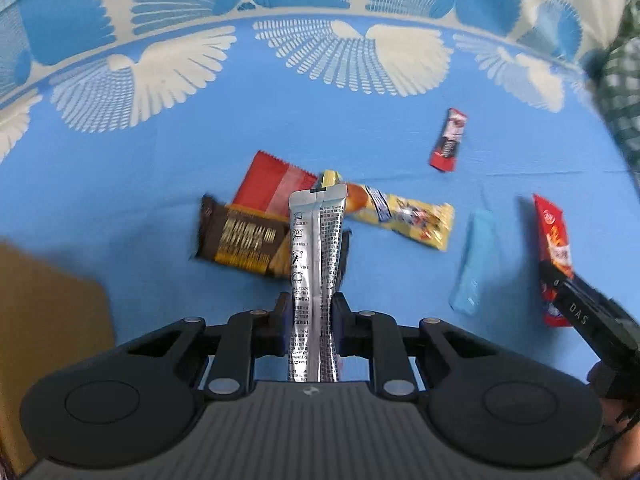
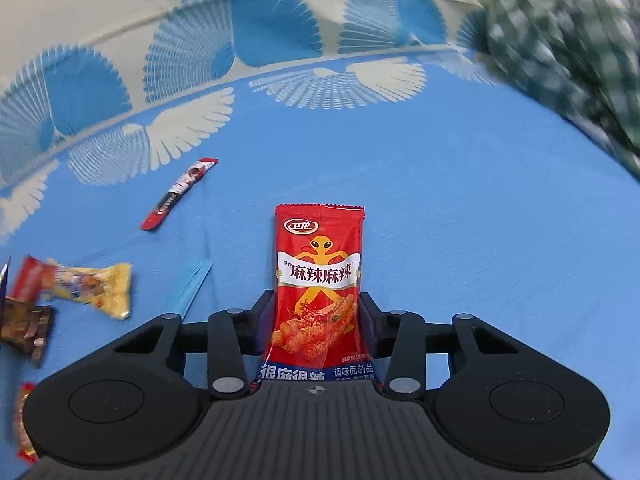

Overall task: Organize snacks
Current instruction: 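Grasp the silver-wrapped bar with left tool while right tool grasps the red spicy-strip bag, then carry both snacks into the box and open both tools to release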

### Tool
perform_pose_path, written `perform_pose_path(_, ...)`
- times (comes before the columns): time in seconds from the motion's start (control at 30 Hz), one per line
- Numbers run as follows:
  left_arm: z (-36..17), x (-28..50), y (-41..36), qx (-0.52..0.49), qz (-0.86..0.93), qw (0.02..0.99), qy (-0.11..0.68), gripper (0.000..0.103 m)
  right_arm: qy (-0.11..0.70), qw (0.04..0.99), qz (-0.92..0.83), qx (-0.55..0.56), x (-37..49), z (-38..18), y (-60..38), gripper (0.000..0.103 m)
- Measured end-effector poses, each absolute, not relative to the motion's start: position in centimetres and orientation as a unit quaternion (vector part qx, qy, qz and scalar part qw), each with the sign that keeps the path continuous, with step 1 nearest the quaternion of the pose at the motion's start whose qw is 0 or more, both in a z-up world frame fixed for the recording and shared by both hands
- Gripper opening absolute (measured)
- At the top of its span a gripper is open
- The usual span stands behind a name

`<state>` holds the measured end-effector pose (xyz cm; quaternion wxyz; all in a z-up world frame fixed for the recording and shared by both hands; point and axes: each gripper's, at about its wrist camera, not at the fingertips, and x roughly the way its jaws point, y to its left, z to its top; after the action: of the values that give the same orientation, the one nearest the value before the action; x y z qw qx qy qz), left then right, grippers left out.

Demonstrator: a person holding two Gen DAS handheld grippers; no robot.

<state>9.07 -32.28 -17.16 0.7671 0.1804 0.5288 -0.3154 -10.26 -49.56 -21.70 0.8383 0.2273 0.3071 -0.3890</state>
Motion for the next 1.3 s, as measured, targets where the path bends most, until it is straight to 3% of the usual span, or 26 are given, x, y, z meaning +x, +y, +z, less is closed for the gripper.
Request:
perform_pose_path(0.4, -9.1, 1.3, -20.5, 0.142, -0.334, 0.792, 0.491, 0.022, 0.234, 0.860, -0.337, 0.304, -19.6, -14.8, -40.7, 0.044)
perform_pose_path(0.77, -1.9, -4.1, -7.6, 0.116, -0.310, 0.825, 0.459, 0.022, 0.211, 0.908, -0.225, 0.284, -22.3, -7.2, -27.8, 0.044)
perform_pose_path(1.3, 0.7, -10.9, 9.8, 0.073, -0.259, 0.856, 0.442, 0.022, 0.245, 0.941, -0.080, 0.219, -24.8, -2.6, -10.1, 0.044)
